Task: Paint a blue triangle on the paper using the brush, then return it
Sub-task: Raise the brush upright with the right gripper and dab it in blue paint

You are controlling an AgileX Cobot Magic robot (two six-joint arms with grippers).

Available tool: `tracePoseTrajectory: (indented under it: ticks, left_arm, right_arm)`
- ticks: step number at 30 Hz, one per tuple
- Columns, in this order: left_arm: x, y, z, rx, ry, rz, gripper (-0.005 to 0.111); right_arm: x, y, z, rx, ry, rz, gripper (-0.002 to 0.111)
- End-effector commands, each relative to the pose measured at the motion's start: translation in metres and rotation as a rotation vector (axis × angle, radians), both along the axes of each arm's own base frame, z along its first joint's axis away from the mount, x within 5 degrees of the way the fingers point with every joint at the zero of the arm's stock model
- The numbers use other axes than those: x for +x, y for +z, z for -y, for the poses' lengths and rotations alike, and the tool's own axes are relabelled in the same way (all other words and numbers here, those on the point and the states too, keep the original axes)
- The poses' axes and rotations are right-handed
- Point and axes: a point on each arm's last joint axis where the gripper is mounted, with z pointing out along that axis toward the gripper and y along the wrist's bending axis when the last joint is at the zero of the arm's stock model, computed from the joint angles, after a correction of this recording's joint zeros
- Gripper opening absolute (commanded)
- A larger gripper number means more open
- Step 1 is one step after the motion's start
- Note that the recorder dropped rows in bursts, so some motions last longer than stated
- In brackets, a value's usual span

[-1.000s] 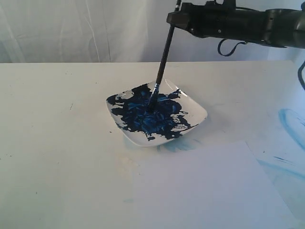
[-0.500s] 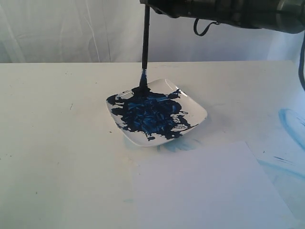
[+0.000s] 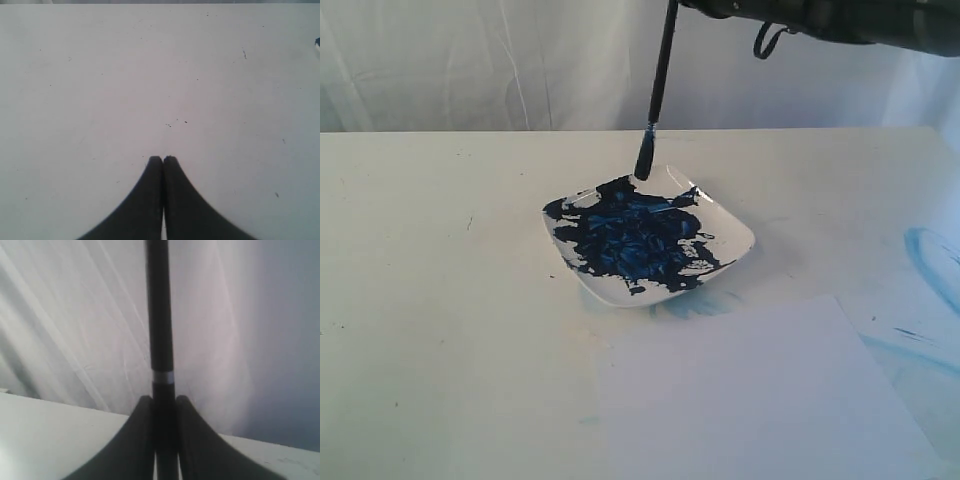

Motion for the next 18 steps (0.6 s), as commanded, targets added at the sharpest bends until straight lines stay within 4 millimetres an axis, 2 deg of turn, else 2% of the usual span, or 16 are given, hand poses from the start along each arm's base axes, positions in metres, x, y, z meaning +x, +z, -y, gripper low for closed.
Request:
tracePoseTrajectory:
  ticks: [1,7,11,14,18]
  left_arm:
    - [0.0,-0.001,0.0,-0.01,0.007,0.002,0.0]
    - [0.0,-0.001,0.0,-0.01,0.007,0.002,0.0]
    - [0.0,-0.001,0.0,-0.01,0.007,0.002,0.0]
    - [0.0,-0.001,0.0,-0.01,0.007,0.002,0.0]
    - [0.0,-0.001,0.0,-0.007,0.007,0.002,0.0]
  right_arm:
    - [-0.019,0.021,-0.008,0.037,0.164,0.062,0.0]
    - [-0.039,0.029,-0.005,0.032,0.235,0.09,0.0]
    - [-0.056,0.024,0.001,-0.034,0.28,0.133,0.0]
    - [-0.067,0.02,-0.001,-0.081,0.38,0.207,0.0]
    - [-0.071,0.013,-0.008,-0.108,0.483,0.276,0.0]
